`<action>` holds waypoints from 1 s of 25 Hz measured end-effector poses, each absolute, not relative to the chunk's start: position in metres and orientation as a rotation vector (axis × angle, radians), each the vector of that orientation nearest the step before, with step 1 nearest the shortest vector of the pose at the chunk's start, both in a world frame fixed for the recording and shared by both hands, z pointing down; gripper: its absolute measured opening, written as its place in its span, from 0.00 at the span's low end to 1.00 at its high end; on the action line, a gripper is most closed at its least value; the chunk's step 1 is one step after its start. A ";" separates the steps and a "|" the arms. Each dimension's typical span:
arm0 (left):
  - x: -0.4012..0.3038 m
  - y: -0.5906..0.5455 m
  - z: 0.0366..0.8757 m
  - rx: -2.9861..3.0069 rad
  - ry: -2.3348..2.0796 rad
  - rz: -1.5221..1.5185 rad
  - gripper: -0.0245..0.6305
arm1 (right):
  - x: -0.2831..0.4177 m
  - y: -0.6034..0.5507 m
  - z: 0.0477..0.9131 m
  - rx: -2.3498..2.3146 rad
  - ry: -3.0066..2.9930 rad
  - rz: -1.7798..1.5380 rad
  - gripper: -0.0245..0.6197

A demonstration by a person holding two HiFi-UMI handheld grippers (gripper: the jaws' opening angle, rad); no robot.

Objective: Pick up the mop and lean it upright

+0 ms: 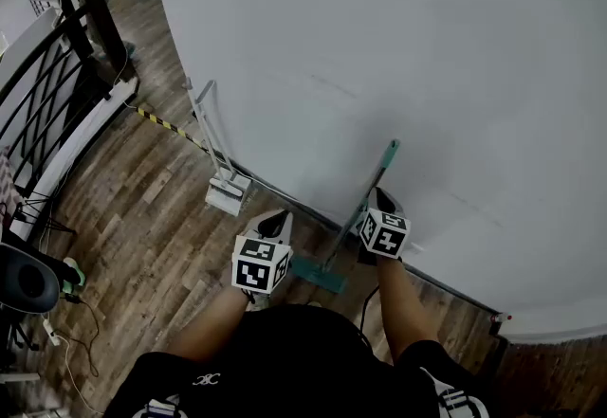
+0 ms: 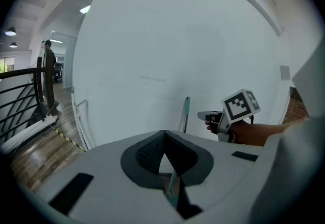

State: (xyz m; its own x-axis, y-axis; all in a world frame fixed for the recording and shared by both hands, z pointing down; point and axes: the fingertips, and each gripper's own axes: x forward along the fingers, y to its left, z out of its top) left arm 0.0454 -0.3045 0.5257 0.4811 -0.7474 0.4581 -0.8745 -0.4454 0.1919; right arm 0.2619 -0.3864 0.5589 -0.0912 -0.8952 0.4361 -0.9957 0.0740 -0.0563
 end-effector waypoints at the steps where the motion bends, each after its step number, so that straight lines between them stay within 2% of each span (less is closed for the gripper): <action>1: 0.049 -0.305 0.526 2.338 -1.340 0.431 0.03 | 0.255 -0.377 0.547 1.891 -2.096 0.481 0.06; 8: 0.065 -0.306 0.526 2.375 -1.273 0.421 0.03 | 0.222 -0.316 0.474 1.952 -2.202 0.334 0.06; 25: 0.080 -0.294 0.520 2.427 -1.194 0.427 0.03 | 0.204 -0.269 0.485 1.899 -2.245 0.544 0.06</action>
State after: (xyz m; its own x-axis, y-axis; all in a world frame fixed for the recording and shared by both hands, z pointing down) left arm 0.0796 -0.2935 0.5202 0.5883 -0.6808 0.4364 -0.8031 -0.5550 0.2170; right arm 0.2041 -0.2685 0.4849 -0.1866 -0.9208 0.3426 -0.9754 0.1321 -0.1763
